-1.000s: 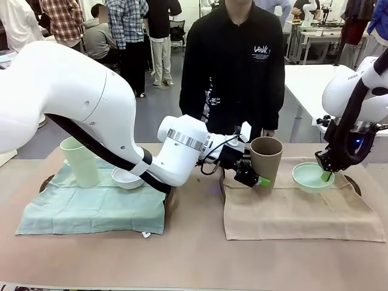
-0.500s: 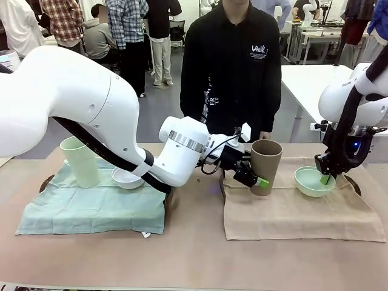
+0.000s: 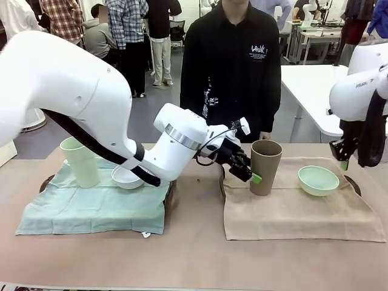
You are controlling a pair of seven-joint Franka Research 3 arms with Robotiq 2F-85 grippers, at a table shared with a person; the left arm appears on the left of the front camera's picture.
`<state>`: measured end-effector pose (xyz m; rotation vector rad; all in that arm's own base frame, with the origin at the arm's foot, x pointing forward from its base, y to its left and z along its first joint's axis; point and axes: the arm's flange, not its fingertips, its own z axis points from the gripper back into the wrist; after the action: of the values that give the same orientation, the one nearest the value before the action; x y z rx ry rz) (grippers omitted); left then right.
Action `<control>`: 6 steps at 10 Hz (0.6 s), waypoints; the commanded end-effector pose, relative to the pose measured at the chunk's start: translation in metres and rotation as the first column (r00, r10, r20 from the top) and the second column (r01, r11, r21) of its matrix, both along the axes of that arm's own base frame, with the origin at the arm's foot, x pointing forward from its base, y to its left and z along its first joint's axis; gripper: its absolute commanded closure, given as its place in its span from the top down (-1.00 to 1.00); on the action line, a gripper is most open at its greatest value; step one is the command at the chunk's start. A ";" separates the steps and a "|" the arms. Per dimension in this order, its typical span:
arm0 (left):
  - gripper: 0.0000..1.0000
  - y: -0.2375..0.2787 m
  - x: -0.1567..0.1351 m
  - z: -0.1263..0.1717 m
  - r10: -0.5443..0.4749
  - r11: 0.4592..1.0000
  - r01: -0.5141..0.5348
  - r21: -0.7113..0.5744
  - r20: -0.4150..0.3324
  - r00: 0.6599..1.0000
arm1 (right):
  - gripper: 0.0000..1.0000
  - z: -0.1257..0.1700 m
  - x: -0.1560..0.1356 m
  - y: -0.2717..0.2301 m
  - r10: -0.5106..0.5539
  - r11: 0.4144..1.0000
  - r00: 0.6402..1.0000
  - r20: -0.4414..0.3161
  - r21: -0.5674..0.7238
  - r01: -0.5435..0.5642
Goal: Set up a tray with a mat and arrange the tableware.
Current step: Place the Picnic Bowl and Reusable plastic cup back onto the Handle tray in front of the human's position.
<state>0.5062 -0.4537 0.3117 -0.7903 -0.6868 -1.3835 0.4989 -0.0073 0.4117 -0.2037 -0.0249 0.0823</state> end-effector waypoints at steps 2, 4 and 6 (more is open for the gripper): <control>1.00 0.036 -0.019 0.052 0.081 0.991 -0.067 0.117 -0.117 0.990 | -0.01 0.041 -0.039 -0.002 -0.016 1.000 0.999 0.036 0.012 0.016; 1.00 0.065 -0.038 0.109 0.183 0.954 -0.144 0.262 -0.133 0.974 | -0.01 0.075 -0.065 -0.003 -0.001 1.000 1.000 0.028 -0.002 0.001; 1.00 0.086 -0.063 0.176 0.478 0.767 -0.357 0.532 -0.104 0.872 | -0.01 0.114 -0.090 0.004 0.051 0.998 0.997 0.054 0.023 -0.052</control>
<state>0.4587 -0.3559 0.4365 -0.4726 -0.4419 -1.1074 0.4225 -0.0080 0.5166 -0.2156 -0.0737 0.0879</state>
